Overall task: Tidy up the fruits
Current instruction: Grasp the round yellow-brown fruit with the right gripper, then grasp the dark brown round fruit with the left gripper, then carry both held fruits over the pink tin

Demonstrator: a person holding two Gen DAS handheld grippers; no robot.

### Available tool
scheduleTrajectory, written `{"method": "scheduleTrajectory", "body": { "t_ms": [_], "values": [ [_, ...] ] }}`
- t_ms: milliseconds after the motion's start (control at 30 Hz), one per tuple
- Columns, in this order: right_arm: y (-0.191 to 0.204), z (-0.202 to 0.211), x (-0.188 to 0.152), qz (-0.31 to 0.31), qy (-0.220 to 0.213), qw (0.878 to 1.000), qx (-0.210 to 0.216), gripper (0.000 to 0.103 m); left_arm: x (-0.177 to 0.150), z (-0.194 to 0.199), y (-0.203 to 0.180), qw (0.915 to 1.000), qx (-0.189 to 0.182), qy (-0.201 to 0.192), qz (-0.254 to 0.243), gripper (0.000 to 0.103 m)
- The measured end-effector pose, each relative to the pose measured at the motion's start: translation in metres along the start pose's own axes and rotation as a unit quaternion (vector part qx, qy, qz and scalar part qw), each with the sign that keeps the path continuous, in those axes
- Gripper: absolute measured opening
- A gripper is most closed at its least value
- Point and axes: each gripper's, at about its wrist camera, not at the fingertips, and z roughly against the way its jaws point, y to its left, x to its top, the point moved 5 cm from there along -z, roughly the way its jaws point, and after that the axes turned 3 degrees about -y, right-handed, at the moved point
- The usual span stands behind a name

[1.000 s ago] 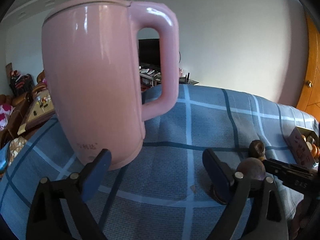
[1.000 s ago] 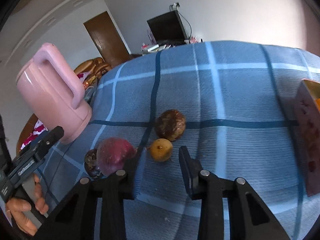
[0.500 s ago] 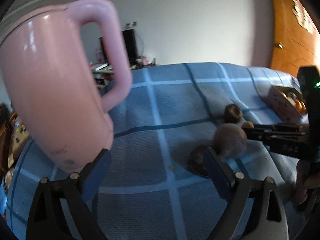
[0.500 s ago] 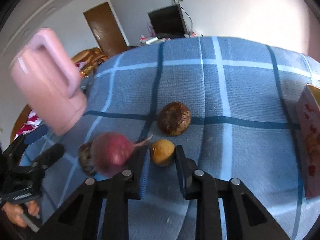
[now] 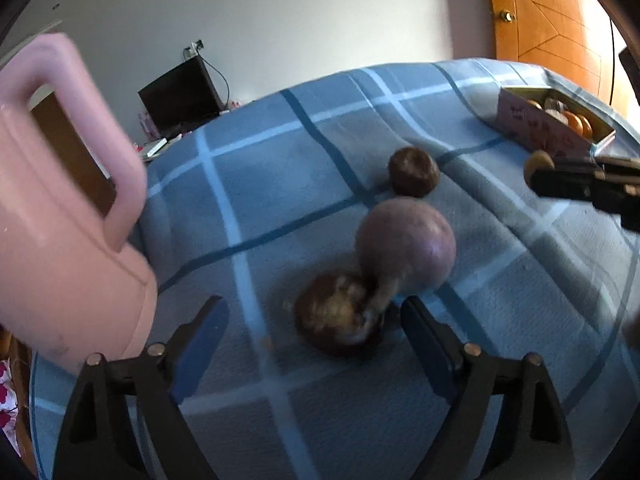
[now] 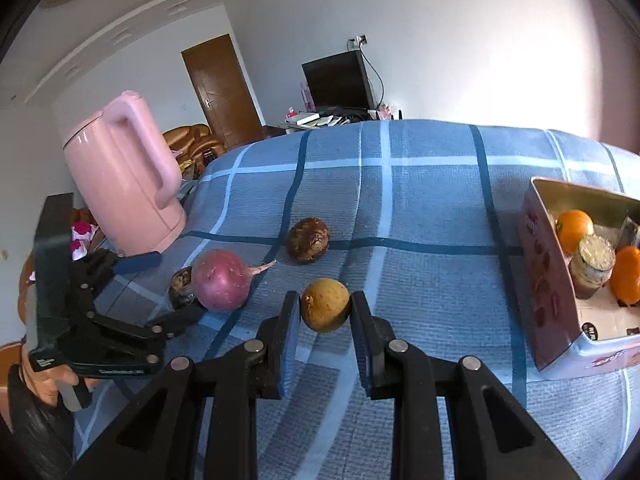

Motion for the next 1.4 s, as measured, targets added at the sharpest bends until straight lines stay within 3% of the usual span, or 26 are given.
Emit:
{"method": "scheduleTrajectory", "body": {
  "t_ms": [67,167,200,233,433,567,800,900,1033,1267,1400],
  "values": [
    [-0.003,0.001,-0.001,-0.008,0.005,1.0,0.005,0.027,0.007,-0.004,0.0,0.9999,-0.01,-0.003,0.01,0.088],
    [-0.005,-0.004,-0.002,-0.019,0.012,1.0,0.011,0.027,0.008,-0.014,-0.004,0.9994,-0.027,0.02,0.01,0.068],
    [-0.006,-0.004,-0.002,-0.019,0.013,1.0,0.011,0.027,0.008,-0.013,-0.004,0.999,-0.037,0.017,0.015,0.054],
    [-0.006,-0.004,-0.002,-0.019,0.013,1.0,0.011,0.027,0.007,-0.013,-0.003,0.9985,-0.046,0.022,0.022,0.047],
    [-0.005,-0.003,0.0,-0.021,0.003,1.0,0.017,0.027,0.0,-0.004,0.007,0.9965,-0.05,0.021,0.064,0.046],
    [-0.002,0.006,0.005,-0.012,-0.022,0.999,0.023,0.027,0.001,0.011,0.022,0.9938,-0.024,-0.018,0.107,0.046],
    [0.008,0.03,0.017,0.013,-0.083,0.996,0.04,0.027,0.013,0.045,0.043,0.9716,0.008,-0.113,0.208,0.046],
    [0.006,0.035,0.021,0.018,-0.093,0.995,0.04,0.027,0.025,0.054,0.025,0.9693,0.023,-0.14,0.201,0.046],
    [-0.003,0.04,0.025,0.023,-0.1,0.994,0.026,0.027,0.039,0.061,-0.007,0.9659,0.003,-0.162,0.202,0.046],
    [-0.038,0.06,0.024,0.036,-0.109,0.993,0.0,0.027,0.063,0.049,-0.067,0.9724,-0.023,-0.156,0.171,0.047],
    [-0.07,0.072,0.027,0.029,-0.116,0.993,-0.018,0.027,0.078,0.046,-0.095,0.9716,-0.04,-0.164,0.166,0.047]
  ]
}}
